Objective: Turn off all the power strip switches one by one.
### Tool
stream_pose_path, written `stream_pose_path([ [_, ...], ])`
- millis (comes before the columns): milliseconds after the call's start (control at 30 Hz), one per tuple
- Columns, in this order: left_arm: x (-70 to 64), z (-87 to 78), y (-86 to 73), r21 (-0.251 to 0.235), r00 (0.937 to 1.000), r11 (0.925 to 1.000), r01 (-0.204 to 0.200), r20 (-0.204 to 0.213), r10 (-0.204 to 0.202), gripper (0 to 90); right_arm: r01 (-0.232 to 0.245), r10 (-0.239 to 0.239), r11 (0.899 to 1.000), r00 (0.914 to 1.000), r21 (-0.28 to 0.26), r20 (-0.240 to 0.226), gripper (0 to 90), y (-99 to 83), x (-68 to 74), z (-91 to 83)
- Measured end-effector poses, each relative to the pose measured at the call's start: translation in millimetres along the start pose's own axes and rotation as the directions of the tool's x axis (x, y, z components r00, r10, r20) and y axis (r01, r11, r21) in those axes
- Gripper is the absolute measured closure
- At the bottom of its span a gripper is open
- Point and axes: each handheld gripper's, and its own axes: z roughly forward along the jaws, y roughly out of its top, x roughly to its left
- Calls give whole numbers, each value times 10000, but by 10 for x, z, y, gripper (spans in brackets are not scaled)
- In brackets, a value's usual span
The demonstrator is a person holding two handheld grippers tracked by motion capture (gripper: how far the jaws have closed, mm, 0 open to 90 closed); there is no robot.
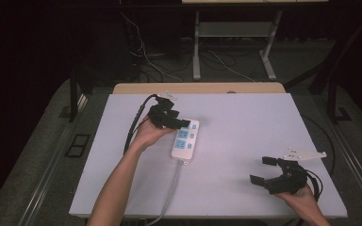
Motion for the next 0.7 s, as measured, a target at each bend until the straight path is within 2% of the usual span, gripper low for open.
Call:
stream_pose_path([
  [133,2,-104,-71,-33,9992,9992,407,63,-407,0,-8,8,10000,10000,-2,12,3,-2,7,-3],
  [333,-11,-285,-240,-257,9982,9979,587,-119,-590,0,-21,21,10000,10000,-45,2,3,-2,4,-10],
  [533,-38,-447,-445,-574,9963,9946,864,63,-862,0,-21,21,10000,10000,-40,-16,3,-3,7,-10],
  [700,-100,-542,-591,-747,9961,9933,879,69,-876,0,-20,20,10000,10000,-11,-15,3,-2,4,-2],
])
